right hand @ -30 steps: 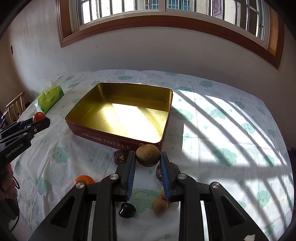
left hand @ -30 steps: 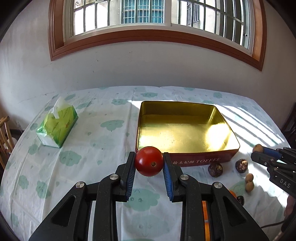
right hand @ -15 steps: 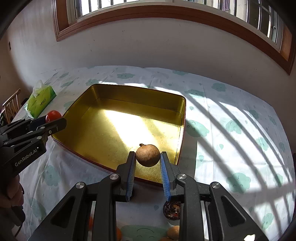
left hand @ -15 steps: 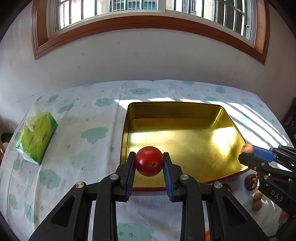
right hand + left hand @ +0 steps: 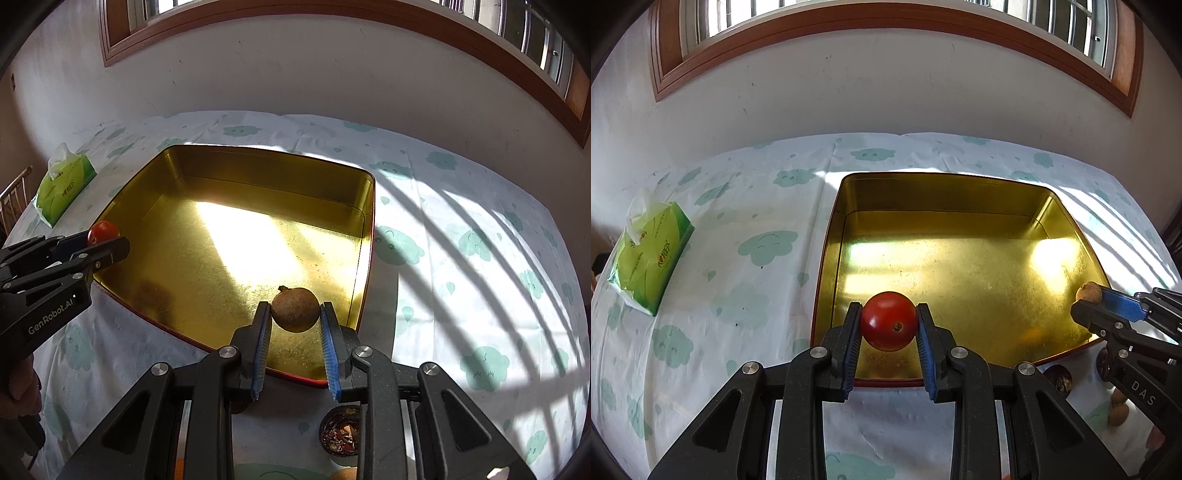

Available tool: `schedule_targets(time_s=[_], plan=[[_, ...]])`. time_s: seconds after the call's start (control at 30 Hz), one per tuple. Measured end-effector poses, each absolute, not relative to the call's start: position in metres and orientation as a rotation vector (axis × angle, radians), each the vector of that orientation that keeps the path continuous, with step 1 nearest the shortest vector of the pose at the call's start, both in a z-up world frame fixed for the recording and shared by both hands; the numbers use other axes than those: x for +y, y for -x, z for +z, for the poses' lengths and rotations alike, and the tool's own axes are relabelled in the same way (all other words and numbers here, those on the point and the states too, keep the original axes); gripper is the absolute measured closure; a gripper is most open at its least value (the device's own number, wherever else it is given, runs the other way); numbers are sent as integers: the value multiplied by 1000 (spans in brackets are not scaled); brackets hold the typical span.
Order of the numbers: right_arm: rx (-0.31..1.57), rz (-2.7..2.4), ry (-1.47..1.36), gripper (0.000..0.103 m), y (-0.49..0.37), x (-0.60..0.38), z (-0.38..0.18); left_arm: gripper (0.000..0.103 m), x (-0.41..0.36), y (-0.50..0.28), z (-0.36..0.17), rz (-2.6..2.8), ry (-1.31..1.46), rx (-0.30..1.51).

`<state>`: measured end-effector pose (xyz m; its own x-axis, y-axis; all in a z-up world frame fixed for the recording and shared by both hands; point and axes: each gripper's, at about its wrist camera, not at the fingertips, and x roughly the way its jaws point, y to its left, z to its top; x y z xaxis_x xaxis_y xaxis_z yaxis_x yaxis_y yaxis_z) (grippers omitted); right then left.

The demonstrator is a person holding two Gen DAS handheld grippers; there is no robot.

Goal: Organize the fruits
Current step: 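Carry the tomato and longan over the TOFFEE tin with both tools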

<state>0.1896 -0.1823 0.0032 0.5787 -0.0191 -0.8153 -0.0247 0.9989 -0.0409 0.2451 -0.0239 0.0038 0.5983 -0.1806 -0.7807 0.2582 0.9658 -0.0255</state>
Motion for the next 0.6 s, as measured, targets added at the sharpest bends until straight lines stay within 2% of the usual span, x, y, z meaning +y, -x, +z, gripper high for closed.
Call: schedule_targets(time_s=[0.6], plan=[[930,-15,100,78,-190,-186,4,73,-27,-239,-1,-223,-81,916]])
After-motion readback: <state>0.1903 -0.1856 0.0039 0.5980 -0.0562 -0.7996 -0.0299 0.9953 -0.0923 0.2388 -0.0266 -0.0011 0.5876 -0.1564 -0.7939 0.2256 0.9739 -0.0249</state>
